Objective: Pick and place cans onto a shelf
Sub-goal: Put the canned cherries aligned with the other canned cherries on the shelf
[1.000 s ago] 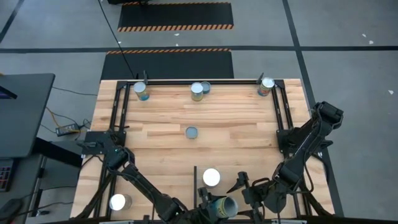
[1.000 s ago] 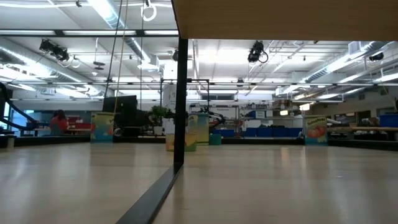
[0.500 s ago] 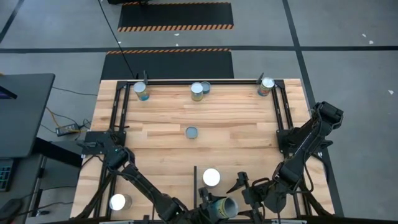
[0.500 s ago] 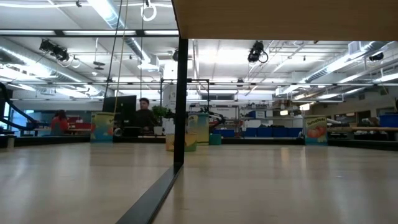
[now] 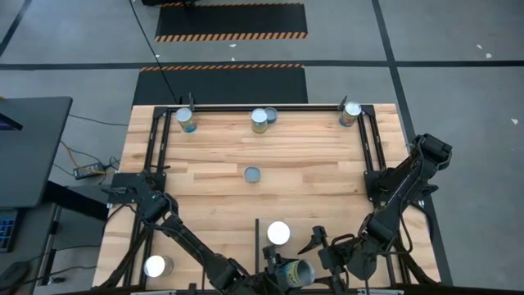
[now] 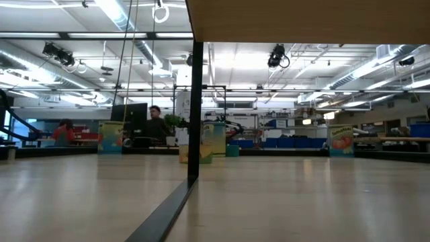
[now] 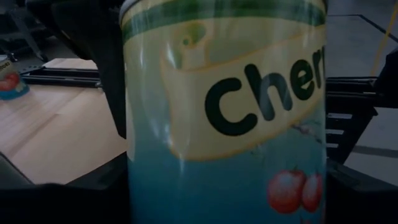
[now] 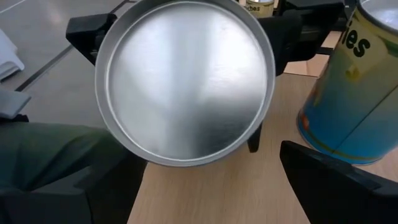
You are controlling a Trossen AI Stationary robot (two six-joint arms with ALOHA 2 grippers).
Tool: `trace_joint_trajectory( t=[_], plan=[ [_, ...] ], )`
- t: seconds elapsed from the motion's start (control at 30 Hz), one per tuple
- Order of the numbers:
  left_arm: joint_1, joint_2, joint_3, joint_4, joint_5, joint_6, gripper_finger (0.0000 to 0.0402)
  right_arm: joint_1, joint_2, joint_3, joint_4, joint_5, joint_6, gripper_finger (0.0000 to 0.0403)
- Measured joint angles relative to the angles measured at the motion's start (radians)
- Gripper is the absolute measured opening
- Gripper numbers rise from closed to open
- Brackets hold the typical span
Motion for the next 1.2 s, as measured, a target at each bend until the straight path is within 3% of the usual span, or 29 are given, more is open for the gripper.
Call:
trace_joint_trajectory(
  t=[0.3, 0.87, 1.2],
  plan=[
    [0.001, 0.000, 0.000, 0.007, -0.006, 0.000, 0.0352, -0.001, 0.000, 0.000, 0.001, 0.000, 0.000, 0.0377],
    [-0.012, -0.017, 0.000, 0.006, -0.030, 0.033, 0.0357, -0.001, -0.007, 0.000, 0.008, 0.000, -0.013, 0.0375],
    [-0.013, -0.017, 0.000, 0.015, -0.029, 0.054, 0.0357, -0.002, -0.007, 0.038, 0.003, -0.028, -0.048, 0.0324]
  ],
)
